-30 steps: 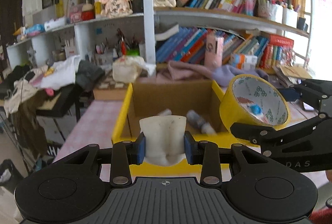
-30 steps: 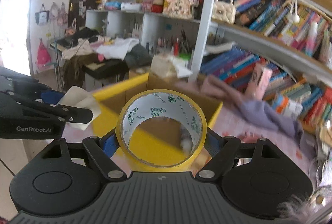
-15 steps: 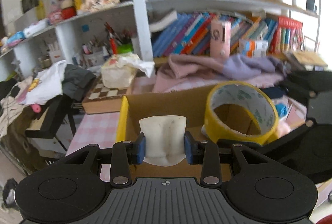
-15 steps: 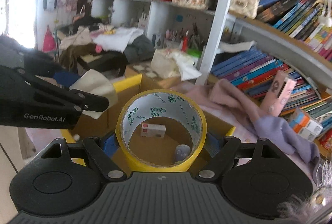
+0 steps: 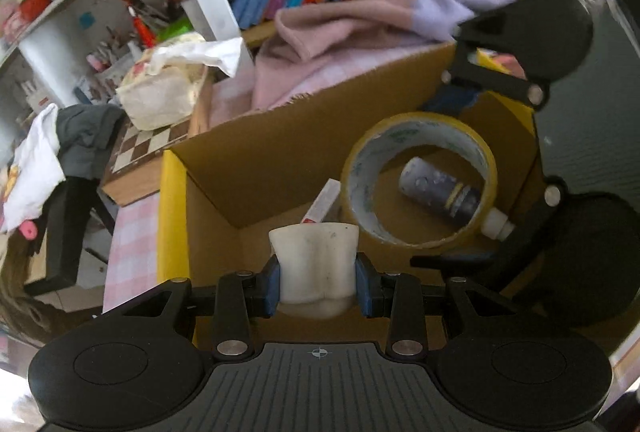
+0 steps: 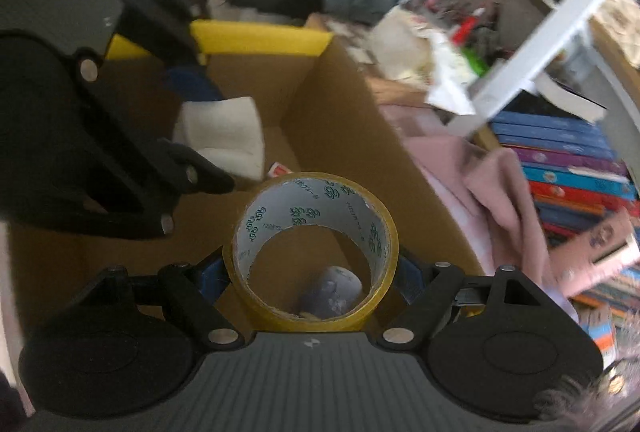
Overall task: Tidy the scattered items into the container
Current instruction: 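Open the left gripper releasing the soap while the right drops the tape roll inside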
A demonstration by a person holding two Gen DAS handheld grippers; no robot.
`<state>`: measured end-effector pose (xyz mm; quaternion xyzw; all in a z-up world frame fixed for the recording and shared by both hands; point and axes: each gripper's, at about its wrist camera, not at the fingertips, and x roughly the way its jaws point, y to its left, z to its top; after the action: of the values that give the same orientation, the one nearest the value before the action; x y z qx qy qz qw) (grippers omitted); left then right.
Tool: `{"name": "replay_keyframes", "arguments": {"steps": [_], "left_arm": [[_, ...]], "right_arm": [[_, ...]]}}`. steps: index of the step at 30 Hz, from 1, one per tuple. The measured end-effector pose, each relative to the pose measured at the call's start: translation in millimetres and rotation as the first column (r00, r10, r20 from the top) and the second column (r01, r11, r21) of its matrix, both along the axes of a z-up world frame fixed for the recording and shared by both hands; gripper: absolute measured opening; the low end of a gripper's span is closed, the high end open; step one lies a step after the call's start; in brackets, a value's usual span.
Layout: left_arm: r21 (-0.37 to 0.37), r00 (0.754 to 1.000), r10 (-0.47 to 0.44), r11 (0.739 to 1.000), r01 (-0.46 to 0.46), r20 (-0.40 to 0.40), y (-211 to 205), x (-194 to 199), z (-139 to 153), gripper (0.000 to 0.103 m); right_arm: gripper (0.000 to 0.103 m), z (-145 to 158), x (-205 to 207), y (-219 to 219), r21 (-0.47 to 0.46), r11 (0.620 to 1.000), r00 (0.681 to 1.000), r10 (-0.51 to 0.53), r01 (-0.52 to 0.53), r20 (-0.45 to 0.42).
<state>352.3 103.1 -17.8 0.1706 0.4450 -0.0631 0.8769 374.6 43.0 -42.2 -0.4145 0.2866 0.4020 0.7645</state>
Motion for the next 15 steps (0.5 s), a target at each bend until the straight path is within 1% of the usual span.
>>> {"name": "replay_keyframes", "arguments": {"steps": [3, 6, 7, 8, 9, 10, 11, 12, 13, 15], "left_arm": [[0.001, 1.0, 0.003, 1.0, -0.003, -0.022, 1.9, 5.3, -2.6, 0.04], [0.0, 1.0, -0.002, 1.0, 0.002, -0.029, 2.5, 4.9, -2.4, 0.042], [0.003, 1.0, -0.005, 1.0, 0.005, -0.027, 2.1, 3.4, -1.5, 0.047], [0.01, 1.0, -0.009, 1.0, 0.009, -0.015, 1.5, 1.1, 0.1, 0.051], [0.02, 1.0, -0.012, 1.0, 0.012, 0.008, 1.0, -1.3, 3.1, 0.057], [0.029, 0.999, -0.014, 0.999, 0.013, 0.032, 0.6, -4.0, 6.6, 0.065], [0.038, 0.998, -0.014, 0.999, 0.011, 0.057, 0.3, -6.4, 10.6, 0.07], [0.044, 0.997, -0.014, 0.999, 0.011, 0.082, 0.7, -9.9, 15.6, 0.077], [0.043, 0.994, -0.019, 0.999, 0.014, 0.106, 1.3, -13.6, 21.3, 0.08], [0.034, 0.988, -0.023, 0.999, 0.018, 0.153, 2.0, -23.3, 33.0, 0.081]], "right_arm": [[0.081, -2.8, 6.1, 5.0, -0.033, 0.999, 1.0, 0.018, -0.018, -0.004], [0.081, -1.9, 9.6, 4.1, -0.029, 1.0, 1.0, 0.01, -0.011, -0.024], [0.081, -1.1, 9.7, 2.9, -0.023, 1.0, 1.0, 0.008, -0.008, -0.03], [0.083, 0.2, 9.9, 1.6, -0.01, 1.0, 0.999, 0.004, -0.004, -0.034], [0.09, 1.7, 9.6, 0.4, 0.006, 1.0, 1.0, -0.001, 0.001, -0.029], [0.093, 3.3, 8.5, -0.9, 0.019, 1.0, 1.0, -0.004, 0.005, -0.013], [0.095, 4.7, 7.4, -2.1, 0.028, 1.0, 1.0, -0.004, 0.004, 0.003], [0.095, 6.1, 6.3, -3.2, 0.034, 0.999, 1.0, -0.005, 0.004, 0.017], [0.095, 7.8, 5.3, -4.4, 0.041, 0.999, 1.0, -0.011, 0.01, 0.029], [0.095, 13.9, 3.9, -7.7, 0.072, 0.997, 0.998, -0.041, 0.038, 0.044]]}}
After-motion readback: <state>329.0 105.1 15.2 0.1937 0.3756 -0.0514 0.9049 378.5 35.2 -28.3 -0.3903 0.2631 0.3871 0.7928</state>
